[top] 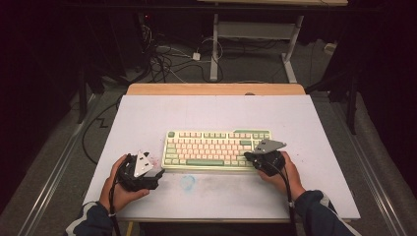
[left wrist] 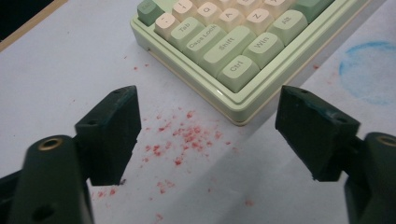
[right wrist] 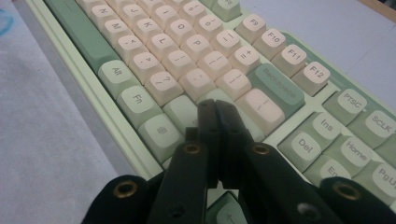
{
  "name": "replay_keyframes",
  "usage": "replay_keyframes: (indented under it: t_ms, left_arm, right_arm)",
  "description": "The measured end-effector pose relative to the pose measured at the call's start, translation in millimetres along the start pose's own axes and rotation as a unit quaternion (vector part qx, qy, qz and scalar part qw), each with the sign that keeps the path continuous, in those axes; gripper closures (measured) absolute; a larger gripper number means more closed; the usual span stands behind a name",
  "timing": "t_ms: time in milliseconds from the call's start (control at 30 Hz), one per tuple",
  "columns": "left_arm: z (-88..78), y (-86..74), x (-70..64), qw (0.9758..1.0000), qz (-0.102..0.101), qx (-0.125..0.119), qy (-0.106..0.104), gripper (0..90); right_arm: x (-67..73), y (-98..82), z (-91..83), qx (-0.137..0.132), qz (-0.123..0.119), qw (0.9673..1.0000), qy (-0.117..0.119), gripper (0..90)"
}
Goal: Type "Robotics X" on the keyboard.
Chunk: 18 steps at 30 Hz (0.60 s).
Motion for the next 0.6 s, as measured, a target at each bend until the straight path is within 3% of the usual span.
replay_keyframes:
  t_ms: [200,367,467,600]
  left_arm:
    - [-5.7,2.8,-0.2,1.0000,-0.008,0.000,-0.006,38.2]
    - [-7.7,6.2,1.8,0.9999,-0.012,0.005,-0.008,66.7]
    - [-8.0,7.0,2.7,0.9998,-0.011,0.013,-0.006,79.4]
    - [-8.5,8.0,0.7,0.9995,-0.015,0.024,-0.017,87.0]
  right_arm:
    - [1.2,-2.0,0.7,-0.007,0.001,1.0000,-0.006,90.0]
    - [1.9,-2.1,0.7,-0.007,-0.001,0.9999,-0.010,90.0]
    - [2.1,-2.0,0.7,-0.006,-0.001,0.9999,-0.011,90.0]
    - [2.9,-2.0,0.7,-0.005,0.000,0.9999,-0.012,90.0]
Point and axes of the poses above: each handheld gripper's, and its own axes: z roughly forward along the jaws, y roughly out of its top, x roughly to its left, the point moved 1 cm from there along z, roughly forward along the jaws, and after that the axes turned 10 degrees about x, right-handed, at the moved point
